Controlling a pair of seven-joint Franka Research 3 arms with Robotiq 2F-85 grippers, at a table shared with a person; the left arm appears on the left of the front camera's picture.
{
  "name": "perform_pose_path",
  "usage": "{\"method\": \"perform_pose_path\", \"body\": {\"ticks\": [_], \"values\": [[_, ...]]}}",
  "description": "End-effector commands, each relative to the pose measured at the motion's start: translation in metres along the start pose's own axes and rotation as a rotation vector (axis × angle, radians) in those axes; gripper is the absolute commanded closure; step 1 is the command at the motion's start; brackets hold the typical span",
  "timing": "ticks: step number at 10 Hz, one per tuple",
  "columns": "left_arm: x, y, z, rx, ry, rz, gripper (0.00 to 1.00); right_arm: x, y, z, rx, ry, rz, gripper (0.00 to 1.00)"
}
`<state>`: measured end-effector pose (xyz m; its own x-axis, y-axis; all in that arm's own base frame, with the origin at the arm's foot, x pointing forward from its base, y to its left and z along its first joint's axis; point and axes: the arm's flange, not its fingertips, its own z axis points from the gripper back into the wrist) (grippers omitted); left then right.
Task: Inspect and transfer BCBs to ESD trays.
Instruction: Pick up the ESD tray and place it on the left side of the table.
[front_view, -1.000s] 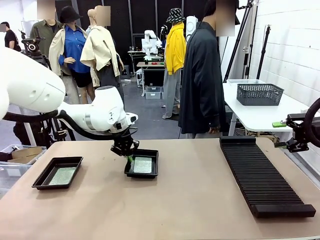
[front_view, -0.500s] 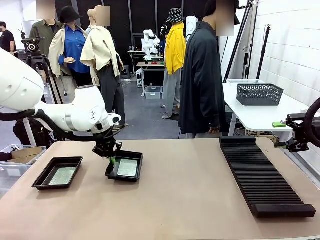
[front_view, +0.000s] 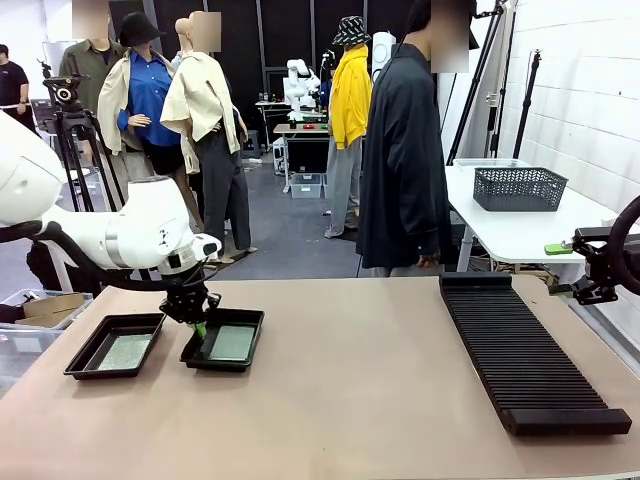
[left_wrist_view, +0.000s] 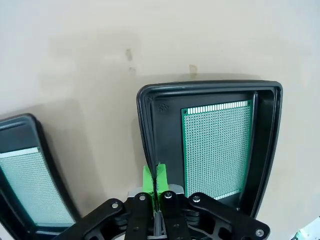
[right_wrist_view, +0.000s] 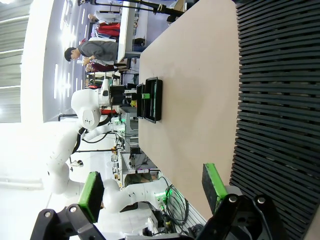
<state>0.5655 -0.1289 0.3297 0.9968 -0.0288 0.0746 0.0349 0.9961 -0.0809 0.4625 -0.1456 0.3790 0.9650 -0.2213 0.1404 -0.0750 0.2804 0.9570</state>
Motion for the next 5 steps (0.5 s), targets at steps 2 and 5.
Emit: {"method": "perform_pose_path", "body": {"ticks": [2,5], "values": [[-0.011,0.026,0.007,0.033,-0.027,-0.05,1.0,-0.004,0.001,-0.002,-0.007,-0.004,0.0,0.0],[-0.012,0.031,0.006,0.051,-0.015,-0.051,1.0,-0.004,0.001,-0.002,-0.007,-0.004,0.0,0.0]]}}
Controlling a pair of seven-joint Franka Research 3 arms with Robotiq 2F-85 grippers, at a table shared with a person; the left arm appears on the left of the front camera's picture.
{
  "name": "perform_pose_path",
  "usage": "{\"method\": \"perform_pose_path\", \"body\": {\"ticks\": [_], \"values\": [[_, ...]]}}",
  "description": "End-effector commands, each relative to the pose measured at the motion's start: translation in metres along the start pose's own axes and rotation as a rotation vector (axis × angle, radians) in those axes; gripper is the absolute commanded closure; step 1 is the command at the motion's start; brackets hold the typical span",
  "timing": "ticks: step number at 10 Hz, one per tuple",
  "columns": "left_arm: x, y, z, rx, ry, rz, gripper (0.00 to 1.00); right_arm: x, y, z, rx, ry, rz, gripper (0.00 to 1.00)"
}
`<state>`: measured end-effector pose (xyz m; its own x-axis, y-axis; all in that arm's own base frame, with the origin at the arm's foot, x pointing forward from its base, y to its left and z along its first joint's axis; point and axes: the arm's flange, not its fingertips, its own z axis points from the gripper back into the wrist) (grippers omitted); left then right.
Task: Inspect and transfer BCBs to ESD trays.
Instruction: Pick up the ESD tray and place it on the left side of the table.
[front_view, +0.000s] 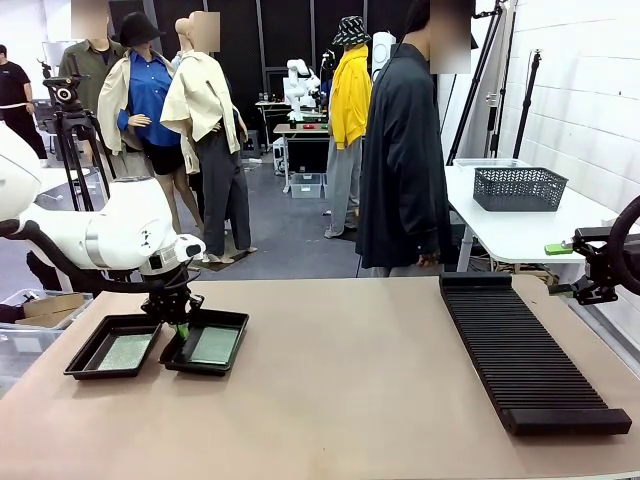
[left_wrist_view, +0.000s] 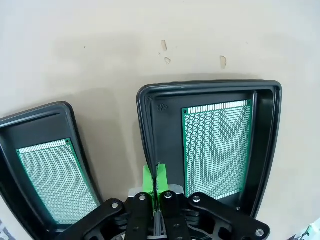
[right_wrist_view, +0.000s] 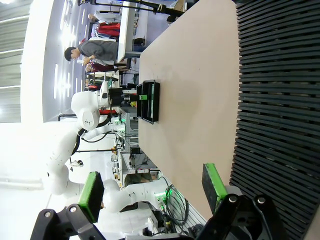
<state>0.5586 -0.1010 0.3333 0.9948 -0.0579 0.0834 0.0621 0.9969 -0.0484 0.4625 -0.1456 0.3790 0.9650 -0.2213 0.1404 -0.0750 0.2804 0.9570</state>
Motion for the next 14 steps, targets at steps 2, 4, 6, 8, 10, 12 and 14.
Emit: {"method": "perform_pose_path", "body": {"ticks": [2,4,6,8,10,12,14], "values": [[-0.001,0.007,-0.004,0.059,-0.001,-0.005,1.0,-0.004,0.001,-0.002,-0.007,-0.004,0.0,0.0],[-0.005,0.007,0.0,0.064,0.013,-0.008,1.0,-0.004,0.001,-0.002,-0.007,-0.004,0.0,0.0],[-0.004,0.007,0.003,0.046,0.02,0.014,0.7,-0.004,0.001,-0.002,-0.007,-0.004,0.0,0.0],[-0.003,0.005,0.006,0.037,0.027,0.022,0.32,-0.004,0.001,-0.002,-0.007,-0.004,0.0,0.0],[-0.004,0.001,0.017,0.019,0.051,0.058,0.0,-0.004,0.001,-0.002,-0.007,-0.004,0.0,0.0],[-0.004,0.001,0.026,0.02,0.055,0.085,0.0,-0.004,0.001,-0.002,-0.007,-0.004,0.0,0.0],[-0.006,0.002,0.034,-0.012,0.044,0.096,0.0,-0.004,0.001,-0.002,-0.007,-0.004,0.0,0.0]]}}
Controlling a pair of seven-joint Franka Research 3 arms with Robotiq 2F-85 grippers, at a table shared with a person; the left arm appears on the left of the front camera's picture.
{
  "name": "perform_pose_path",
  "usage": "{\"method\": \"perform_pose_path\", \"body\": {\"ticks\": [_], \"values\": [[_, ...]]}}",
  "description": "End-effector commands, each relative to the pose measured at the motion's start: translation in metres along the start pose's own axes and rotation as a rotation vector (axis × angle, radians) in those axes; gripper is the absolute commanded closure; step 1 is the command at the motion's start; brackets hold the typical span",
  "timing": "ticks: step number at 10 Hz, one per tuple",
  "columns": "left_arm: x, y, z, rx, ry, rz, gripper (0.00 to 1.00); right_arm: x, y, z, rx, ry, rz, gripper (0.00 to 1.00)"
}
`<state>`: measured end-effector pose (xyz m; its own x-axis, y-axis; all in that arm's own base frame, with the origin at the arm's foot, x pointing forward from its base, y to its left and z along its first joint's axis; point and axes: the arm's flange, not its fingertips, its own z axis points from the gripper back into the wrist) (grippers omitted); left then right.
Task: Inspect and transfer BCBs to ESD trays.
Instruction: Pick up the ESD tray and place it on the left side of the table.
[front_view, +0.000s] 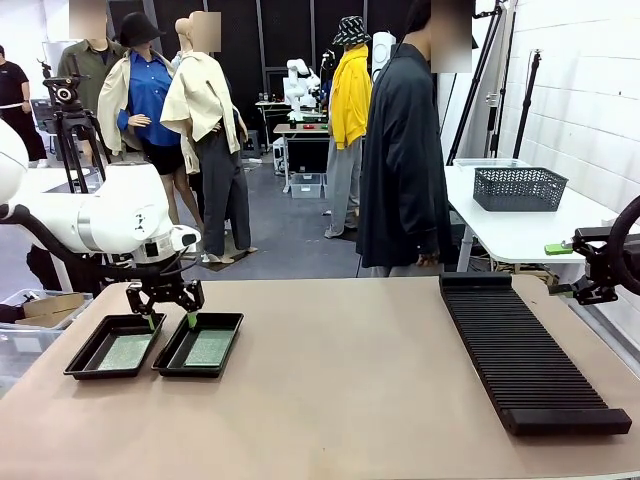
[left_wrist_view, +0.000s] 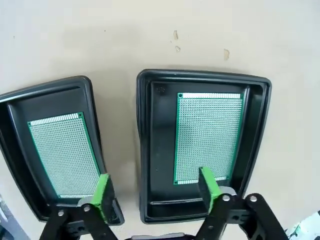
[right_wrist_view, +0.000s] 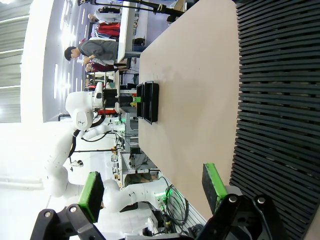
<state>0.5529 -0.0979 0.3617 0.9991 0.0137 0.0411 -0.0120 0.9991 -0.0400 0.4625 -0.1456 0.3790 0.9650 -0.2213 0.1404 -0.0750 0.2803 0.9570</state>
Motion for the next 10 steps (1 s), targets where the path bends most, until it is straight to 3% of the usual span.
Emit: {"method": "perform_pose_path", "body": {"ticks": [1,10], "values": [[-0.0032,0.0027,0.0074,-0.028,0.005,0.032,0.0,-0.0042,0.0012,-0.0024,-0.007,-0.004,0.0,0.0],[-0.0002,0.0027,0.0104,-0.018,-0.012,0.025,0.0,-0.0042,0.0012,-0.0024,-0.007,-0.004,0.0,0.0]]}}
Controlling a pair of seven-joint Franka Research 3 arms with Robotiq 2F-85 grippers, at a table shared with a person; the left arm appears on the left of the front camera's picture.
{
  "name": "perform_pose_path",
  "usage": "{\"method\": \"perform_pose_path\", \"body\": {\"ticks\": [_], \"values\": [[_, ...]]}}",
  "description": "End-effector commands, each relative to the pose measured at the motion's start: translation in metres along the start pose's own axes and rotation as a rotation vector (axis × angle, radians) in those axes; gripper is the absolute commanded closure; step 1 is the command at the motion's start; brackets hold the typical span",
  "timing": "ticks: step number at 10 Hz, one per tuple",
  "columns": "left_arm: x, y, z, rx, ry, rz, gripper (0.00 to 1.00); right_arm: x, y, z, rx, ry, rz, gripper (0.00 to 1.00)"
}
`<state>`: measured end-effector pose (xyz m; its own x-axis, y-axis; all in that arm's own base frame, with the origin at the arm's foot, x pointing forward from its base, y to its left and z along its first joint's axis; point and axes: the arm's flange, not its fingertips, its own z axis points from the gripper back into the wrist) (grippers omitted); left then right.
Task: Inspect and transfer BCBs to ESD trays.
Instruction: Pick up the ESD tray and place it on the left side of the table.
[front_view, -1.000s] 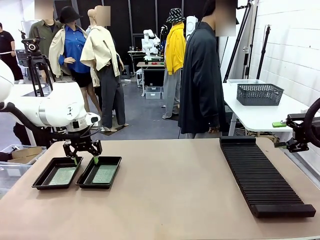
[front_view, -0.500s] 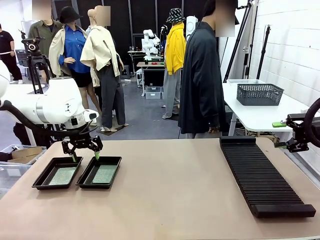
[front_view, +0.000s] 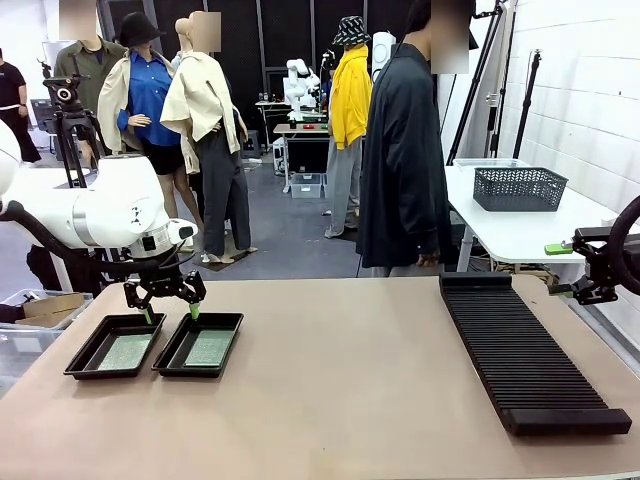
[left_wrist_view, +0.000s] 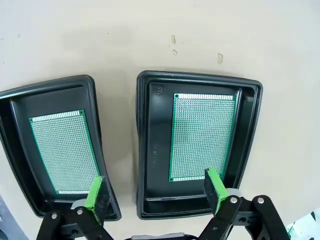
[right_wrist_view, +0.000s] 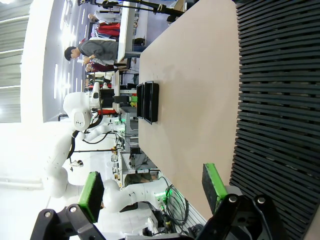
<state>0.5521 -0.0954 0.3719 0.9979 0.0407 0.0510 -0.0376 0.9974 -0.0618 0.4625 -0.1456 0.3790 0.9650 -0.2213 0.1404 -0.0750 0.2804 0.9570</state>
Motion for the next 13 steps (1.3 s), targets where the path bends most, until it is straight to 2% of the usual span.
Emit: {"method": "perform_pose_path", "body": {"ticks": [1,13], "values": [[0.0001,0.0007,0.0001,0.003,-0.001,-0.001,0.0,-0.0042,0.0012,-0.0024,-0.007,-0.004,0.0,0.0],[0.0001,0.0007,0.0001,0.003,-0.001,-0.001,0.0,-0.0042,0.0012,-0.0024,-0.007,-0.004,0.0,0.0]]}}
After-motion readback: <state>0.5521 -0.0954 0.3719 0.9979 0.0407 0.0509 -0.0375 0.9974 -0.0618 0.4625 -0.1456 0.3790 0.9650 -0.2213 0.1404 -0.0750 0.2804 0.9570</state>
